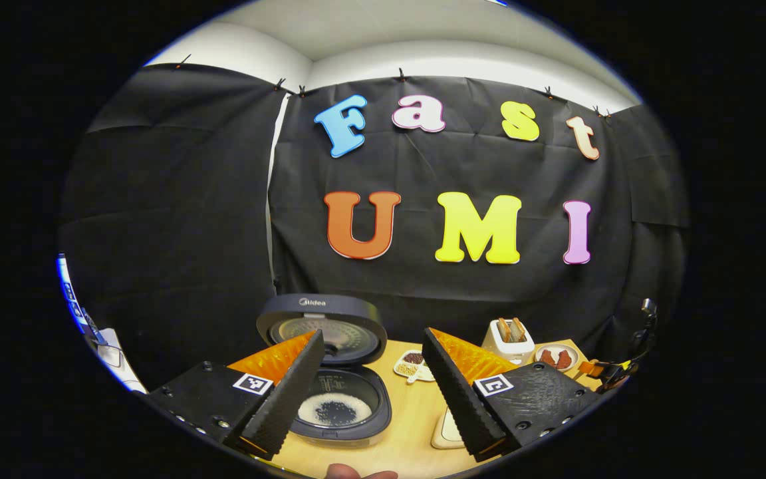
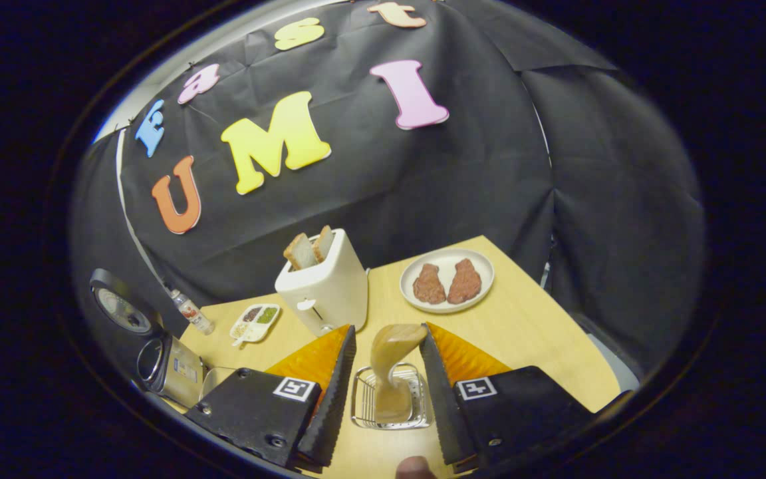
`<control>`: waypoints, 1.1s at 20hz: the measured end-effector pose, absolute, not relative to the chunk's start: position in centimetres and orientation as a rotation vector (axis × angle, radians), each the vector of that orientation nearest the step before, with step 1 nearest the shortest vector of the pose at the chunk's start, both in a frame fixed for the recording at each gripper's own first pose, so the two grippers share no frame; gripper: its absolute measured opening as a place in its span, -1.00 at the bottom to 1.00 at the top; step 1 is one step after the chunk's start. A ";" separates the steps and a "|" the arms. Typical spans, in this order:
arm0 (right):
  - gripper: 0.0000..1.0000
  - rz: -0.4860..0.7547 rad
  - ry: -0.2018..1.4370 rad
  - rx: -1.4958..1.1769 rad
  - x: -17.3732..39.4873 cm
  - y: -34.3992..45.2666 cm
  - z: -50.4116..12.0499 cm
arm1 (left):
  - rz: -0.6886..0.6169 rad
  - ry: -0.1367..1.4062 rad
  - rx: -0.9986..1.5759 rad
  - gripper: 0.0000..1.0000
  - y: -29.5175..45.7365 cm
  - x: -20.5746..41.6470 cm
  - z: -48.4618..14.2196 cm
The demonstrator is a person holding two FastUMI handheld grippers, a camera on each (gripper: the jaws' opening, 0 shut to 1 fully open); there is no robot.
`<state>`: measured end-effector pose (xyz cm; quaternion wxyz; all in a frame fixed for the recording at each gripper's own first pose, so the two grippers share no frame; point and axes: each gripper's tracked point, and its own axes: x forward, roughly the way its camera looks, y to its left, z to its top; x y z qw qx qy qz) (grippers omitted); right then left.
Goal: Close the left gripper, press the button to open the rice cooker; take a wooden spoon from the chopstick holder with the right hand, scoop a spoonful of rice and pour it into the rice cooker, then put the wooden spoon back into the chopstick holder.
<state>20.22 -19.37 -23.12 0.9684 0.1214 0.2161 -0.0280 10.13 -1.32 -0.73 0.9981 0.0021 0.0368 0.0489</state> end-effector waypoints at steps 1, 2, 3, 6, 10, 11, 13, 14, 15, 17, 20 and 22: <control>0.42 -0.067 0.405 0.219 19.8 -19.9 -21.5 | 0.100 0.060 0.026 0.89 -0.6 10.7 -0.2; 0.62 -0.076 0.369 0.193 19.3 -20.2 -19.2 | 0.099 0.053 0.042 0.89 -0.1 11.1 0.0; 0.89 -0.083 0.332 0.167 18.9 -20.4 -17.0 | 0.097 0.041 0.049 0.89 0.5 11.8 0.4; 0.96 -0.105 0.232 0.092 16.8 -20.3 -11.1 | 0.104 0.021 0.045 0.89 2.4 14.1 1.2; 0.93 -0.102 0.154 0.045 12.4 -18.0 -5.9 | 0.113 0.013 0.055 0.89 4.7 18.1 1.4; 0.93 -0.107 0.152 0.037 11.2 -17.7 -5.4 | 0.114 0.024 0.054 0.89 5.2 19.4 1.2; 1.00 -0.122 0.159 0.046 8.8 -17.1 -5.0 | 0.119 0.052 0.052 0.89 6.4 22.1 0.4; 1.00 -0.134 0.167 0.061 7.7 -17.0 -5.2 | 0.123 0.066 0.051 0.89 7.1 23.4 0.1; 1.00 -0.150 0.186 0.072 6.5 -17.1 -5.7 | 0.133 0.088 0.044 0.89 7.8 24.6 -0.6; 1.00 -0.199 0.212 0.069 4.1 -18.0 -6.4 | 0.161 0.172 0.012 0.90 9.0 26.7 -2.9; 1.00 -0.254 0.213 0.065 1.4 -18.7 -6.4 | 0.146 0.260 -0.006 0.90 9.1 27.5 -4.8; 1.00 -0.258 0.225 0.073 0.5 -18.3 -6.8 | 0.150 0.283 -0.012 0.92 9.1 26.7 -5.0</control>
